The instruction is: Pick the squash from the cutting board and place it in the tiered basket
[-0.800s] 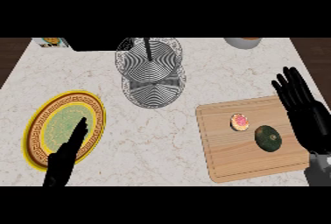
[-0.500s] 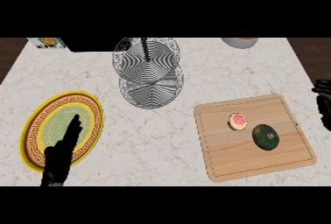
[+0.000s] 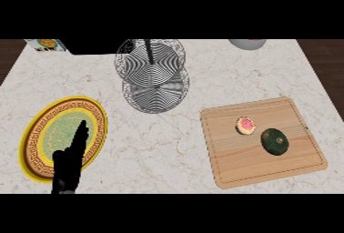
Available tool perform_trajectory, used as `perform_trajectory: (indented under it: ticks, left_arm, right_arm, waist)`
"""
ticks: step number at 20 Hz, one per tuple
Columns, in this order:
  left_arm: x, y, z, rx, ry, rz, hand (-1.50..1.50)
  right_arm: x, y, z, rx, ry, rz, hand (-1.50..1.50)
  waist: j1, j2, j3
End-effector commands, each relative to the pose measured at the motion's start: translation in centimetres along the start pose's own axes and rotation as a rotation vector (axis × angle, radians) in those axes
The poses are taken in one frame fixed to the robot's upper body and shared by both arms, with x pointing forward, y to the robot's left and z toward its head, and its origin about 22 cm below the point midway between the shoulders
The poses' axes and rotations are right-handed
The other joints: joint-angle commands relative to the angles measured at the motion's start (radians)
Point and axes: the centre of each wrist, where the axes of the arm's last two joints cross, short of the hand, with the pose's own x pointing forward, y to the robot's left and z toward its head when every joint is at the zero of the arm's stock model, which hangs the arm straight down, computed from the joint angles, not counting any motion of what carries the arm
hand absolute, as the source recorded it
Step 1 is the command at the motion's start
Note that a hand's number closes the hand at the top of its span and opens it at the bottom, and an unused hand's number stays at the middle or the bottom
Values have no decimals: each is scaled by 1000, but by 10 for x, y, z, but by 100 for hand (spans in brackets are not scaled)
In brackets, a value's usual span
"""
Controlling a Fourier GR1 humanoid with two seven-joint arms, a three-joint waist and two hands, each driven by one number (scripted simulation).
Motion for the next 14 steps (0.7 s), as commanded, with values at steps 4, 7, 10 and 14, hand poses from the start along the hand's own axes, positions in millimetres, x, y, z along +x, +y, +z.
perform_trajectory:
  ticks: [4,7,10,14]
  left_arm:
    - [3,-8,0,-7,25,17,0]
    - [4,-17,0,-23,2,-3,0]
    - [7,-17,3,-42,12,-4,0]
    - [7,-19,-5,-34,-12,-17,0]
  right_arm:
    - [20,-38,39,194,149,227,-150]
    - [38,-40,32,360,241,370,-150]
    - [53,-39,44,449,250,568,-150]
    - [73,-32,53,495,278,790,-150]
  waist:
    - [18,4,-5]
    - [26,8,-7]
    - [37,10,-9]
    - [42,15,-10]
